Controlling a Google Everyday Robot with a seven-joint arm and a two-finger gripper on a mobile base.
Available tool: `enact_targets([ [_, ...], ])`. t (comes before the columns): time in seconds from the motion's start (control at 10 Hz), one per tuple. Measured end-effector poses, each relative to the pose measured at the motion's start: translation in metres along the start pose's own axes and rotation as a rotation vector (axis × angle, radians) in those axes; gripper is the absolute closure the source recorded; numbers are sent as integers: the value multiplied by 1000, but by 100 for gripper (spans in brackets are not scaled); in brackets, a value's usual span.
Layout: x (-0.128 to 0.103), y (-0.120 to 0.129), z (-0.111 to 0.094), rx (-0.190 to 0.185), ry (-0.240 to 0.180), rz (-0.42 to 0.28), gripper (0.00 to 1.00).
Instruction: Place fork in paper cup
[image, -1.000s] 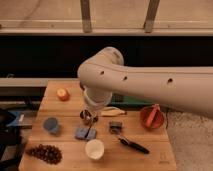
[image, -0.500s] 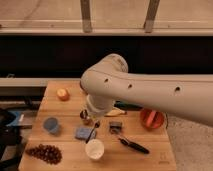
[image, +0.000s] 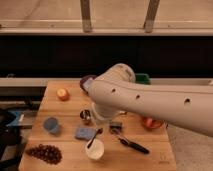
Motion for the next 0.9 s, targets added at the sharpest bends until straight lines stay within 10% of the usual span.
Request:
enact_targets([
  [0.9, 22, -11, 56, -107, -39, 71, 91],
])
